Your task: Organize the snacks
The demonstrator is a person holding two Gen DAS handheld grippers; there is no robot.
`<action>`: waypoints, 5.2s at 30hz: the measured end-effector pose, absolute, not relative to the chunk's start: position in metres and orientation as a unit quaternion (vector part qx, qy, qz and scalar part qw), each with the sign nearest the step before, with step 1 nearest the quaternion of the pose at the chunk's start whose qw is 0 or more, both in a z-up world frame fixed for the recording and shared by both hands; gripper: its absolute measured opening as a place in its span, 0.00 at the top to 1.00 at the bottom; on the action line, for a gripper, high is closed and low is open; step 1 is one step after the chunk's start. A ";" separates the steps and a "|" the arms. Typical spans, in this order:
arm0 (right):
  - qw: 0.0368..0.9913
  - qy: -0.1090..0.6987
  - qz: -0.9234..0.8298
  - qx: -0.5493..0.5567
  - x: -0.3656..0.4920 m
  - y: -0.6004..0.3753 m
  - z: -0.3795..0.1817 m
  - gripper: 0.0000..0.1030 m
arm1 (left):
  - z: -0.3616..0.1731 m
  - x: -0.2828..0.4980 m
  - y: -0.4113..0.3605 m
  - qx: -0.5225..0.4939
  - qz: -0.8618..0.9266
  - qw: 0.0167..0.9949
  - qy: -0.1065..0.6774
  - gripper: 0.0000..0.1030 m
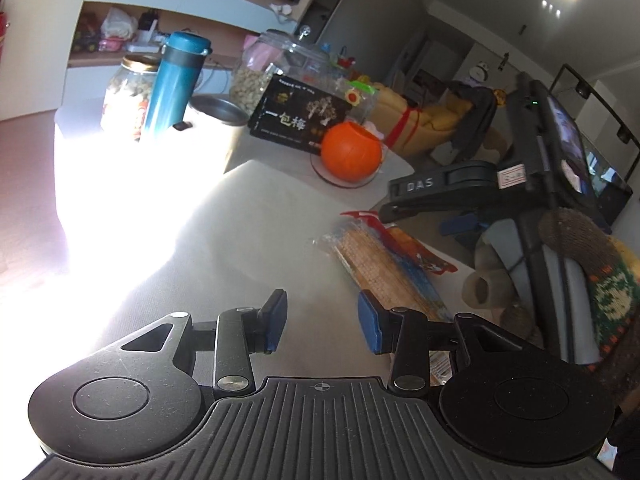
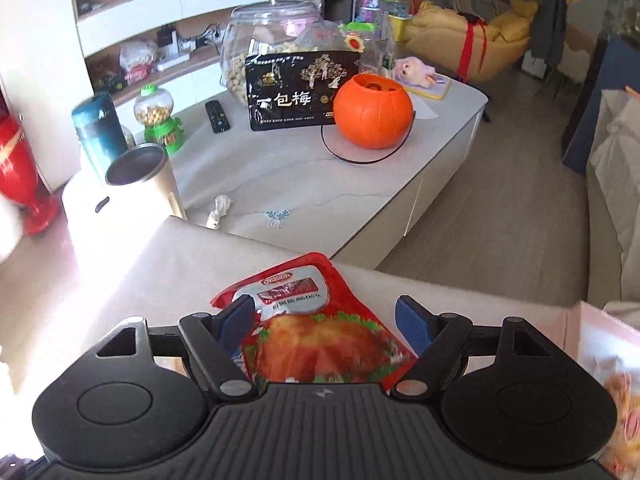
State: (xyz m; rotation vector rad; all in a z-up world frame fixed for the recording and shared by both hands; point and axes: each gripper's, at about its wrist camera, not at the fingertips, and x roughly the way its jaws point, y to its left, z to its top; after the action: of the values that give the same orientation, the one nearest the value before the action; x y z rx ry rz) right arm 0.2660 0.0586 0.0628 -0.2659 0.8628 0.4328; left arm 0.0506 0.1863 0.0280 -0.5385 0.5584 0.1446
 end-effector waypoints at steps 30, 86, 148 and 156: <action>0.820 0.470 0.313 -0.094 0.152 -0.003 0.061 0.72 | 0.022 0.047 0.180 -0.275 0.038 0.921 0.272 0.58; 0.940 0.308 0.148 -0.013 0.039 -0.165 0.032 0.23 | 0.063 0.139 0.045 0.052 -0.100 0.894 0.434 0.59; 0.931 0.362 0.004 0.054 0.074 -0.231 0.010 0.21 | 0.026 0.148 0.007 0.137 -0.134 0.874 0.446 0.06; 0.930 0.363 0.009 0.052 0.075 -0.231 0.010 0.18 | 0.031 0.084 0.009 0.126 -0.148 0.888 0.418 0.35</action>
State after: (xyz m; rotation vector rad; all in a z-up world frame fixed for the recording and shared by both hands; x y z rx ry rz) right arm 0.0746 -0.2308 0.0103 0.1057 0.7434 0.0185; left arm 0.0844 0.0094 0.0311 0.2615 0.8684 -0.3067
